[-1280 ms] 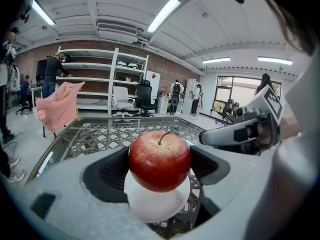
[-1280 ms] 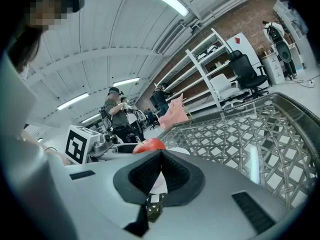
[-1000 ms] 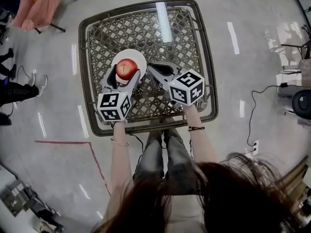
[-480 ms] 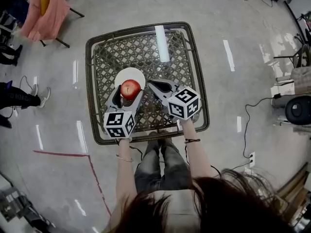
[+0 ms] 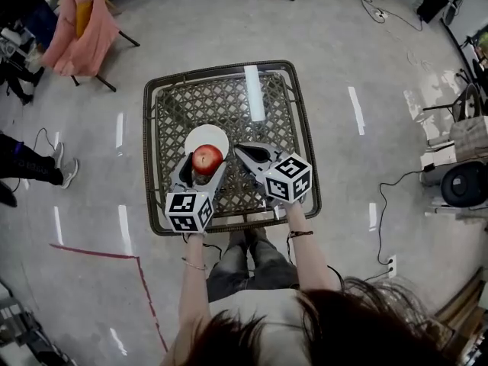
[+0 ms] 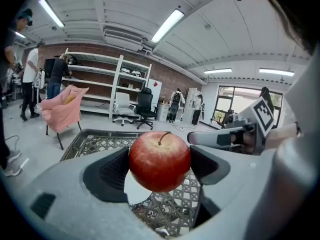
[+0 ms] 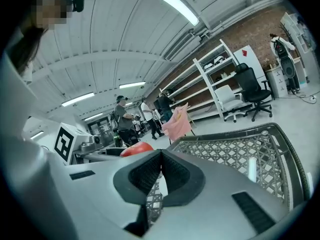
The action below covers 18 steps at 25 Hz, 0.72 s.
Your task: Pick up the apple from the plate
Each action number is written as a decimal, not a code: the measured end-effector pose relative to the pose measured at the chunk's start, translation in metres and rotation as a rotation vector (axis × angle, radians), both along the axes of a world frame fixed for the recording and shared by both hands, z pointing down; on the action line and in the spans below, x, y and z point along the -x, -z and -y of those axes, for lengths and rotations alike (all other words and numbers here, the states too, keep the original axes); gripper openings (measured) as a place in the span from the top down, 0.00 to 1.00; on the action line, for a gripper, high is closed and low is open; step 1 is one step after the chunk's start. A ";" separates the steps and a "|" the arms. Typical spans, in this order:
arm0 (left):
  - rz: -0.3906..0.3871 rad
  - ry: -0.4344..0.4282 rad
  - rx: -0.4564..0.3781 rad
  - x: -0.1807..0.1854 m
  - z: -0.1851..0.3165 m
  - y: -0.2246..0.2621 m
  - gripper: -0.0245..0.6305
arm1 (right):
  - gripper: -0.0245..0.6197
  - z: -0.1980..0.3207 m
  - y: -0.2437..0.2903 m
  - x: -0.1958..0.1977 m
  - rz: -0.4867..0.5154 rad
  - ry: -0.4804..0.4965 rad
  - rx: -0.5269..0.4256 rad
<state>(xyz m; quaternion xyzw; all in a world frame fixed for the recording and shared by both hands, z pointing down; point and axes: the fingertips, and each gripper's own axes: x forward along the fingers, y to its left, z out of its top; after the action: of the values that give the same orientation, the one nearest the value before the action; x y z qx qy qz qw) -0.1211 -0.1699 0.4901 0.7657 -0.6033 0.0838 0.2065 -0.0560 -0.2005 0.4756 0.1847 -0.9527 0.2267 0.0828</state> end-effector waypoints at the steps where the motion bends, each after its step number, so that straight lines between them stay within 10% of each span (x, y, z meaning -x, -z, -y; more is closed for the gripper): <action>1: 0.005 -0.003 -0.001 0.000 -0.002 0.003 0.37 | 0.95 -0.001 0.002 0.000 0.003 0.001 0.000; 18: 0.033 -0.051 -0.014 -0.008 -0.030 0.036 0.37 | 0.95 -0.026 0.041 -0.005 0.063 0.064 -0.029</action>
<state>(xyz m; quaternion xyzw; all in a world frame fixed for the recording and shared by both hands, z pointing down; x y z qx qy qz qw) -0.1136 -0.1396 0.4542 0.7808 -0.5875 0.0974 0.1889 -0.0514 -0.1746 0.4344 0.1481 -0.9634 0.2158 0.0574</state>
